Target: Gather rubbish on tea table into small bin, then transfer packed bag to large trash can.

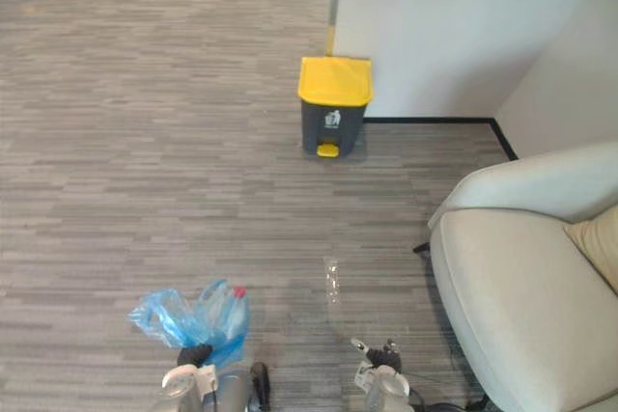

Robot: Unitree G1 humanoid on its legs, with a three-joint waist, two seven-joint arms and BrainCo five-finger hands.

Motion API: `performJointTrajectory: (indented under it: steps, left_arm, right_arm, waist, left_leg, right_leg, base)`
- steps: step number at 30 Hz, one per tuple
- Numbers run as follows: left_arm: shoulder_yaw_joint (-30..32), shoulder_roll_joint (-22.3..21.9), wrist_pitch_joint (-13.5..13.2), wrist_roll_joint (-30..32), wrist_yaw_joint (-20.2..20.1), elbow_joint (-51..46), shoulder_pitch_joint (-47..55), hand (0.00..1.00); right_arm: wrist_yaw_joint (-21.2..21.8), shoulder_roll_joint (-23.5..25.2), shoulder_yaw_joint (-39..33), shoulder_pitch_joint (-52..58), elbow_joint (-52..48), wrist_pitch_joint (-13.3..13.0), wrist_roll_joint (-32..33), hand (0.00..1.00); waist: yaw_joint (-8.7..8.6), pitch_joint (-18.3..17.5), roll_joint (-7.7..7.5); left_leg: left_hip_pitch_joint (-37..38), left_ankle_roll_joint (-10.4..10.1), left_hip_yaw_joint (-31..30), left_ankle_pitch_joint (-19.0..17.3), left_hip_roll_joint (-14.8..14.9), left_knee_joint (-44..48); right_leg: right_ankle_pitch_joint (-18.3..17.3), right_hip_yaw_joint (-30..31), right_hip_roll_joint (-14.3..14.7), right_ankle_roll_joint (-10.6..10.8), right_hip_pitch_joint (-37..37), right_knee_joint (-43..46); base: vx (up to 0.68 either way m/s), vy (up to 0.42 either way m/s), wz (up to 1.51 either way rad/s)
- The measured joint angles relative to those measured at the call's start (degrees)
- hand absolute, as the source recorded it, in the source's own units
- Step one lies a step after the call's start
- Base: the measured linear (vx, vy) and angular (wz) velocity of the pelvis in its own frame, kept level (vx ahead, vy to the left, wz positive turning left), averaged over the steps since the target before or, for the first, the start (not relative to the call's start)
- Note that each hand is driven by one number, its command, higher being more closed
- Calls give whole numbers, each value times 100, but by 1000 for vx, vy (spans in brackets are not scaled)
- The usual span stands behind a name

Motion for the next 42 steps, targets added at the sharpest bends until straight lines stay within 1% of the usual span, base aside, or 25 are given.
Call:
performJointTrajectory:
  steps: [2, 6, 8, 9, 10, 11, 12, 13, 16, 17, 18, 20, 23, 25, 26, 27, 29, 32, 33, 34, 36, 37, 39, 40, 42]
  left_arm:
    - [-171, 73, 21, 2, -1, 11, 46, 100]
    - [-223, 76, 53, 3, 0, 61, -41, 100]
    - [-207, 79, 61, 3, 1, 258, -137, 100]
    - [-209, 101, 60, 3, -1, 318, -134, 100]
    - [-207, 156, 57, 4, -6, 396, -120, 100]
    - [-204, 168, 56, 4, -10, 437, -111, 100]
    - [-139, 64, 108, 12, -6, 591, -126, 100]
    - [-113, 32, 108, 19, -11, 591, -95, 100]
    - [-90, -71, 109, 63, -8, 580, -93, 100]
    - [-95, -86, 108, 63, -11, 574, -112, 100]
    - [-96, -84, 101, 62, -36, 470, -77, 100]
    - [-98, -84, 94, 62, -51, 315, -57, 100]
    - [-92, -86, 90, 59, -50, 170, -75, 100]
    - [-103, -88, 91, 59, -52, 126, -108, 100]
    - [-99, -88, 92, 59, -52, 134, -97, 100]
    - [-56, -39, 72, 59, -9, 116, -86, 100]
    - [-53, -33, 69, 59, -8, 126, -150, 100]
    - [-91, -63, 81, 66, -9, 219, -69, 100]
    - [-194, -47, 97, 67, -8, 226, -100, 100]
    - [-223, -39, 98, 67, -8, 226, -101, 100]
    - [-275, 57, 144, 65, 0, 260, -59, 100]
    - [-275, 69, 157, 66, 1, 269, -59, 100]
    - [-274, 128, 161, 67, 1, 388, -77, 100]
    - [-274, 133, 161, 67, 1, 406, -79, 100]
    - [-271, 154, 161, 67, 0, 522, -99, 100]
  right_arm:
    - [22, -33, 74, 118, -12, -3, -126, 0]
    - [38, -31, 54, 261, -69, -3, -160, 0]
    - [51, -51, 6, 200, -65, -24, -163, 0]
    - [59, -52, -25, 161, -40, -36, -163, 0]
    - [62, -48, -48, 117, 34, -35, -165, 0]
    - [62, -49, -54, 123, 66, -35, -165, 0]
    - [64, -172, -103, 100, 118, -19, -186, 0]
    - [64, -212, -103, 80, 134, -19, -201, 0]
    - [69, -213, -47, -60, 198, -15, -306, 0]
    - [63, -181, 93, -35, 206, 11, -354, 0]
    - [63, -84, 208, -46, 197, 15, -360, 0]
    - [59, -24, 209, -52, 197, 15, -356, 0]
    - [45, -24, 159, -138, 174, 12, -354, 0]
    - [35, -37, 62, -63, 152, 15, -354, 0]
    - [35, -50, 57, -29, 158, 16, -354, 0]
    - [44, -45, 80, 94, 213, 60, -356, 0]
    - [35, -46, 40, 94, 209, 62, -357, 0]
    - [48, -32, 55, 80, 196, 61, -366, 0]
    - [55, -50, 73, 129, 198, 62, -366, 0]
    - [53, -51, 73, 147, 197, 60, -367, 0]
    - [55, -54, 72, 215, 114, 54, -367, 0]
    - [56, -54, 71, 223, 93, 54, -367, 0]
    - [59, -55, 46, 208, 26, 34, -371, 0]
    - [61, -55, 41, 207, 25, 30, -372, 0]
    - [60, -52, -69, 110, 42, 14, -370, 0]
  waist:
    - [-95, 17, 12]
    - [-173, -2, -25]
    - [-205, 14, -9]
    - [-269, 11, -3]
    - [-333, 7, -41]
    - [-346, 6, -76]
    - [-384, -6, 120]
    - [-362, -35, 192]
    - [-334, -33, 399]
    - [-322, 3, 399]
    - [-288, 65, 359]
    - [-208, 88, 271]
    - [-78, 101, 226]
    - [-54, 104, 284]
    - [-52, 88, 341]
    - [-64, -77, 115]
    - [-44, -117, -18]
    - [-10, -113, 13]
    - [-45, -120, 34]
    - [-47, -101, 39]
    - [-93, -68, 49]
    - [-103, -62, 40]
    - [-168, -48, 18]
    - [-177, -44, 25]
    - [-280, -14, 55]
  left_leg:
    - [434, 18, 44, -162, -63, -130]
    - [1193, -73, 74, -319, -115, -646]
    - [1696, -71, 66, -315, -97, -1019]
    - [1901, -76, -4, -313, -80, -1217]
    - [2080, -83, -176, -312, -145, -1377]
    - [2156, -89, -316, -309, -214, -1416]
    - [2311, -154, -631, -320, -91, -1376]
    - [2312, -216, -688, -285, -6, -1308]
    - [1682, -630, -966, -27, 255, 224]
    - [1119, -820, -1007, 548, 461, 1649]
    - [733, -740, -882, 400, 674, 2592]
    - [270, -612, -642, 47, 802, 3018]
    - [-246, -417, -233, -180, 804, 1786]
    - [-377, -353, -279, 483, 638, -102]
    - [-380, -371, -380, 926, 609, -240]
    - [-271, -261, -375, 816, 304, -369]
    - [-238, -164, -213, 613, 147, -346]
    - [152, -64, 9, 280, 22, -364]
    - [383, -46, 27, 114, -14, -445]
    - [489, -13, 27, 42, -27, -478]
    - [1012, -39, 14, -177, -99, -623]
    - [1095, -41, 14, -199, -102, -653]
    - [1623, -45, -17, -224, -109, -1026]
    - [1690, -49, -25, -221, -102, -1093]
    - [2046, -53, -255, -219, -51, -1393]
  right_leg:
    - [189, -18, -4, 52, -622, 1434]
    - [-135, -679, 73, -194, -1506, 1853]
    - [-241, -1172, 197, -285, -1794, 899]
    - [-48, -1245, 364, -352, -1860, -32]
    - [446, -1188, 491, -411, -1760, -1026]
    - [823, -1081, 503, -509, -1746, -1298]
    - [978, -1134, 595, -782, -1650, -1115]
    - [891, -1166, 611, -850, -1618, -1095]
    - [480, -1339, 734, -946, -1264, -1237]
    - [400, -1346, 811, -984, -801, -1552]
    - [368, -1317, 867, -1033, -326, -1854]
    - [356, -1212, 877, -1047, 185, -2203]
    - [348, -1090, 782, -1020, 605, -2514]
    - [127, -1067, 697, -660, 898, -2628]
    - [64, -1030, 717, -584, 924, -2624]
    - [-24, -947, 455, -451, 978, -2619]
    - [-123, -879, 241, -315, 973, -2502]
    - [-107, -629, 41, -260, 659, -1425]
    - [52, -511, -21, -36, 262, -383]
    - [179, -478, -43, 14, 57, 33]
    - [131, -511, -91, -28, -825, 1773]
    - [88, -564, -92, -61, -911, 1847]
    - [-268, -1141, -37, -247, -1376, 1470]
    - [-285, -1216, -3, -259, -1440, 1313]
    - [-15, -1469, 335, -453, -1634, -211]
  base:
    - [278, 153, -25]
    - [426, 56, 4]
    - [423, -38, 24]
    - [600, -120, 51]
    - [501, -109, 63]
    - [626, -177, 66]
    - [338, -99, 37]
    - [672, -206, 31]
    - [557, -191, 18]
    - [465, -117, 7]
    - [450, -90, -3]
    - [431, -21, -34]
    - [344, 60, -42]
    - [353, 169, -24]
    - [339, 228, 4]
    - [272, 186, 11]
    - [364, 239, -11]
    - [322, 228, -32]
    - [221, 163, -14]
    - [281, 188, -11]
    - [376, 138, 5]
    - [406, 66, 19]
    - [387, 6, 25]
    - [444, -33, 35]
    - [465, -93, 52]
